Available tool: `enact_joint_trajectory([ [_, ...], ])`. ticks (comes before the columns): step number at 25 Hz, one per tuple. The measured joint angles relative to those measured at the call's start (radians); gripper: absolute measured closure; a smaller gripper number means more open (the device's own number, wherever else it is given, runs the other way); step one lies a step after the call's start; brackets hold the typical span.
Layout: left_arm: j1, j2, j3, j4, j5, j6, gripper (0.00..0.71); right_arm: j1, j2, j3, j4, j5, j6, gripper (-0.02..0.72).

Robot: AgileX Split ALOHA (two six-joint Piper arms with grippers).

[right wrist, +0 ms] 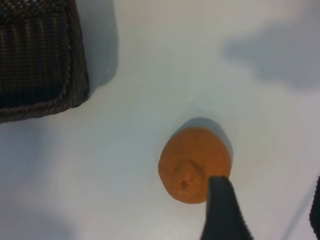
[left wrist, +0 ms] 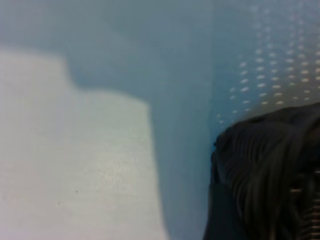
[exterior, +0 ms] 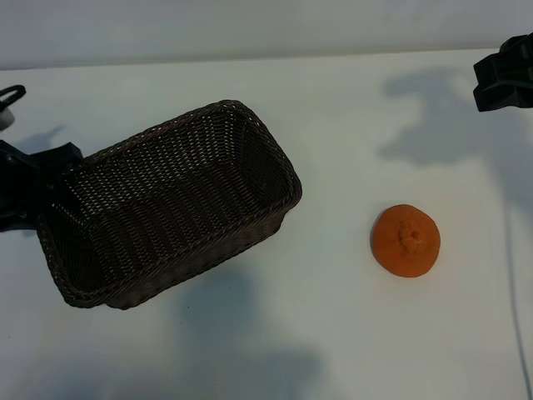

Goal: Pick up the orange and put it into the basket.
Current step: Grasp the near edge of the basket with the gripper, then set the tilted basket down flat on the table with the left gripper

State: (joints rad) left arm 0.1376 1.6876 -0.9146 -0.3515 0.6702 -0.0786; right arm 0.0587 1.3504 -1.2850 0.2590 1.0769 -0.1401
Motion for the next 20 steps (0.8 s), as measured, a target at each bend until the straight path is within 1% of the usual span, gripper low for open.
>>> enact_joint_trajectory([
  [5, 0.000, 0.041, 0.000, -0.012, -0.002, 0.000, 0.224, 0.000, 0.000, 0.000, 0.000, 0.000, 0.001, 0.282],
  [7, 0.000, 0.050, 0.000, -0.013, -0.002, 0.000, 0.251, 0.000, 0.000, 0.000, 0.000, 0.000, 0.001, 0.282],
  [8, 0.000, 0.056, 0.000, -0.013, -0.002, 0.001, 0.293, 0.000, 0.000, 0.000, 0.000, 0.000, 0.001, 0.282],
  [9, 0.000, 0.062, 0.000, -0.013, 0.001, 0.002, 0.364, 0.000, 0.000, 0.000, 0.000, 0.000, 0.001, 0.282],
  [10, 0.000, 0.065, 0.000, -0.012, 0.005, 0.008, 0.461, 0.000, 0.000, 0.000, 0.000, 0.000, 0.001, 0.282],
  [11, 0.001, 0.066, 0.000, -0.017, 0.008, 0.020, 0.536, 0.000, 0.000, 0.000, 0.000, 0.000, 0.001, 0.282],
  [20, 0.001, 0.066, 0.000, -0.041, 0.062, 0.039, 0.531, 0.000, 0.000, 0.000, 0.000, 0.000, 0.000, 0.282],
])
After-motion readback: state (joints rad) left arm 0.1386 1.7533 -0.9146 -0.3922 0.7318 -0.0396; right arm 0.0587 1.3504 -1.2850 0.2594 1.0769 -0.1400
